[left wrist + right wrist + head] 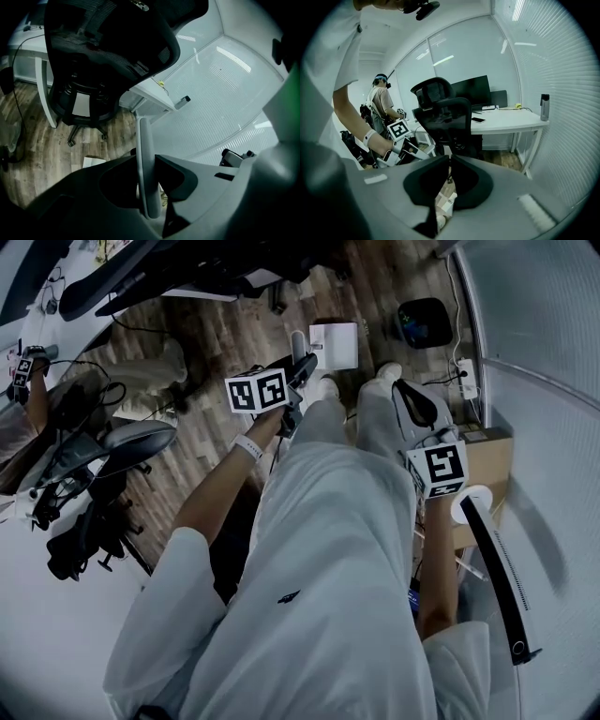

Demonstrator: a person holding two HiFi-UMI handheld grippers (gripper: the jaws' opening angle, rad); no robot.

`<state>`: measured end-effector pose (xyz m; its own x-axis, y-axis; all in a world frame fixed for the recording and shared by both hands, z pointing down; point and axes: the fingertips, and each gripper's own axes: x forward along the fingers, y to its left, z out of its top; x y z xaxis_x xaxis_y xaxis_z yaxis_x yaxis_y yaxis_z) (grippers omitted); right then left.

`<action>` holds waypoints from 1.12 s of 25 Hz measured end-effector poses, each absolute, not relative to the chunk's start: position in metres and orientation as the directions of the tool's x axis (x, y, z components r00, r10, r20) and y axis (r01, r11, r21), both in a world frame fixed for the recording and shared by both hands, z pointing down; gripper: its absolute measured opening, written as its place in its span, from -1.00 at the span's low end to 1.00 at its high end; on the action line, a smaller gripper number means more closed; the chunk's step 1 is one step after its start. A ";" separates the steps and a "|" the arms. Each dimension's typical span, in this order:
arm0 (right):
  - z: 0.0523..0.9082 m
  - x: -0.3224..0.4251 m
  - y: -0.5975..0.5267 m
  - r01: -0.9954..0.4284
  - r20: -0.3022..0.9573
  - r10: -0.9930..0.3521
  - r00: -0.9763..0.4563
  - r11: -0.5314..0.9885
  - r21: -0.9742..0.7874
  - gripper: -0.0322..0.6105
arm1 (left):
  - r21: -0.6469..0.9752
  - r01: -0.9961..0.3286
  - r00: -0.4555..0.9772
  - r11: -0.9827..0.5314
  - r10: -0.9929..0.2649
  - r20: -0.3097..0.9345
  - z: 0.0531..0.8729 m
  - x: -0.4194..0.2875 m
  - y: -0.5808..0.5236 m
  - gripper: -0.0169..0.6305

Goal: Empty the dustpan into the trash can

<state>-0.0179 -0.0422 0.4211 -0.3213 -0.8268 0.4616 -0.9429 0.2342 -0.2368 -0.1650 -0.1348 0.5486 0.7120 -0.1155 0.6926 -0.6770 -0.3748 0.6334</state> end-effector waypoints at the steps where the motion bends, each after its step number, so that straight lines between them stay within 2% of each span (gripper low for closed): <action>1: 0.421 -0.017 -0.042 -0.948 0.459 -0.834 -0.306 0.222 -0.229 -0.82 | 0.631 -0.682 0.709 -0.370 -0.122 0.695 0.552 -0.168 -0.136 -0.65; 4: 0.413 -0.015 -0.046 -0.960 0.433 -0.862 -0.263 0.191 -0.203 -0.87 | 0.617 -0.704 0.690 -0.350 -0.135 0.711 0.559 -0.177 -0.144 -0.65; 13: 0.405 -0.028 -0.046 -0.959 0.423 -0.866 -0.267 0.194 -0.209 -0.87 | 0.546 -0.744 0.640 -0.386 -0.173 0.749 0.559 -0.195 -0.161 -0.61; 15: 0.403 -0.031 -0.045 -0.959 0.422 -0.867 -0.266 0.194 -0.206 -0.87 | 0.552 -0.734 0.649 -0.396 -0.170 0.741 0.557 -0.196 -0.161 -0.54; 18: 0.400 -0.034 -0.044 -0.962 0.417 -0.871 -0.258 0.190 -0.199 -0.87 | 0.560 -0.712 0.668 -0.423 -0.163 0.726 0.554 -0.196 -0.162 -0.28; 20: 0.396 -0.035 -0.044 -0.962 0.403 -0.880 -0.252 0.184 -0.200 -0.87 | 0.559 -0.705 0.672 -0.437 -0.160 0.723 0.554 -0.196 -0.162 -0.24; 22: 0.389 -0.038 -0.043 -0.959 0.376 -0.890 -0.256 0.185 -0.214 -0.87 | 0.553 -0.699 0.674 -0.453 -0.159 0.722 0.550 -0.201 -0.161 -0.12; 28: 0.372 -0.039 -0.043 -0.965 0.337 -0.914 -0.228 0.166 -0.203 -0.87 | 0.514 -0.687 0.689 -0.514 -0.237 0.685 0.516 -0.213 -0.161 -0.07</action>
